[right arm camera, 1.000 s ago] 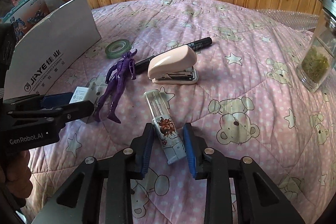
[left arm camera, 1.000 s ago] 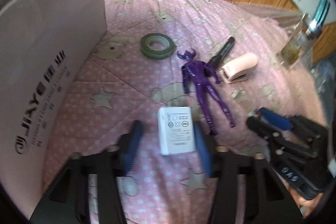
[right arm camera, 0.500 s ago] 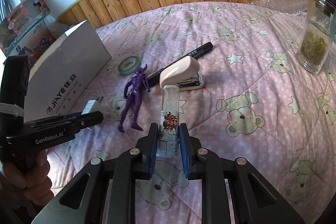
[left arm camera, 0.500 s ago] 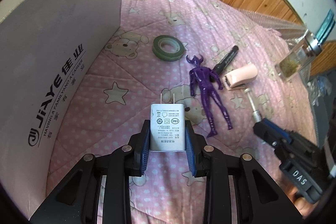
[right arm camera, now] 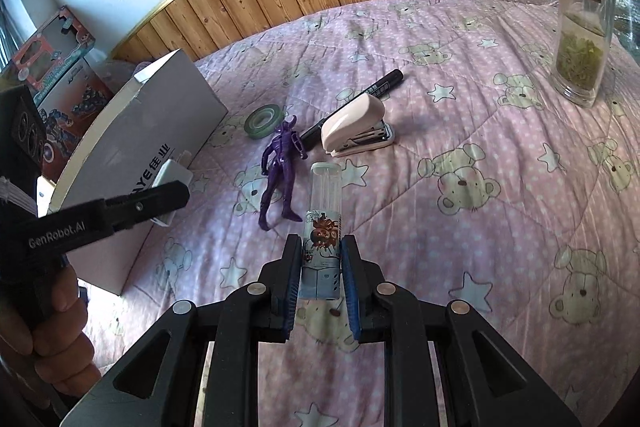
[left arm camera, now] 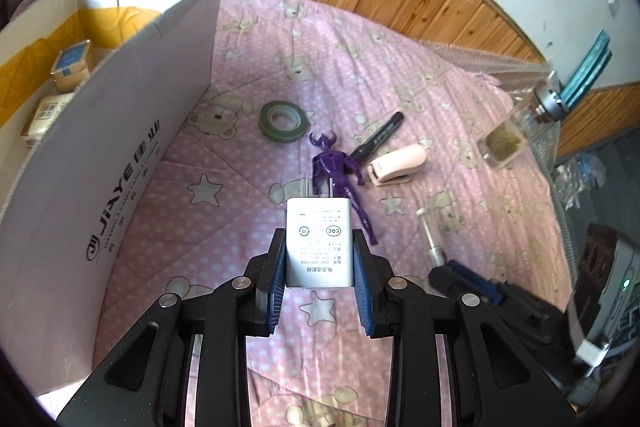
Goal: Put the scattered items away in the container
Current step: 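Carry the charger plug and clear tube with both grippers over the white box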
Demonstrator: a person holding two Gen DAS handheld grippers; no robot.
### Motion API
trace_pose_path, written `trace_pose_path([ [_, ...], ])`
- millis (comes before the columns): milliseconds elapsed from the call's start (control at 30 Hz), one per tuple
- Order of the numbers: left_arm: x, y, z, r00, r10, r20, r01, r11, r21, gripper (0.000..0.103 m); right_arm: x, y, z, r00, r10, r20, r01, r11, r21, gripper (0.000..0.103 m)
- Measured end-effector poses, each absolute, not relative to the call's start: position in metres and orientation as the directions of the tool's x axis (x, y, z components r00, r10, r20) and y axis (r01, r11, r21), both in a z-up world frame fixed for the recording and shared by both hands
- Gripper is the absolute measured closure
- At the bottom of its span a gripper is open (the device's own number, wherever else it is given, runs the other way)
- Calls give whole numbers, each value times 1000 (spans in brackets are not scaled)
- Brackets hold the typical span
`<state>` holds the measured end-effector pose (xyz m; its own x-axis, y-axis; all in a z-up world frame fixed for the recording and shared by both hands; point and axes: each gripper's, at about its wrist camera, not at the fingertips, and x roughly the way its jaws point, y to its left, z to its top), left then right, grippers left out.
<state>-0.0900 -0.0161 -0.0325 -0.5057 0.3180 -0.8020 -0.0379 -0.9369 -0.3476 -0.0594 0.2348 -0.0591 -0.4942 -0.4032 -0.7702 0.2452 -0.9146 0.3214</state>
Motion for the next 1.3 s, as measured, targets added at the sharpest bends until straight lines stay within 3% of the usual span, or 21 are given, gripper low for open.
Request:
trace_pose_path([
  [467,-65,-37,-2,-534,361,-764,-54,-917,-395,72,-17,225,-46,-495,-406,-768,192,-914,359,82],
  [967,-41,-70,24,-576,396,-715,-68,-895,-441,72,10,182,-2,-518,-421,-745,267,-906,327,82],
  [1300,-24,-93,43,-641,337,-690,-60,-918,-393,72,21,150,22,-523,-444,-727,329,-893,308,82],
])
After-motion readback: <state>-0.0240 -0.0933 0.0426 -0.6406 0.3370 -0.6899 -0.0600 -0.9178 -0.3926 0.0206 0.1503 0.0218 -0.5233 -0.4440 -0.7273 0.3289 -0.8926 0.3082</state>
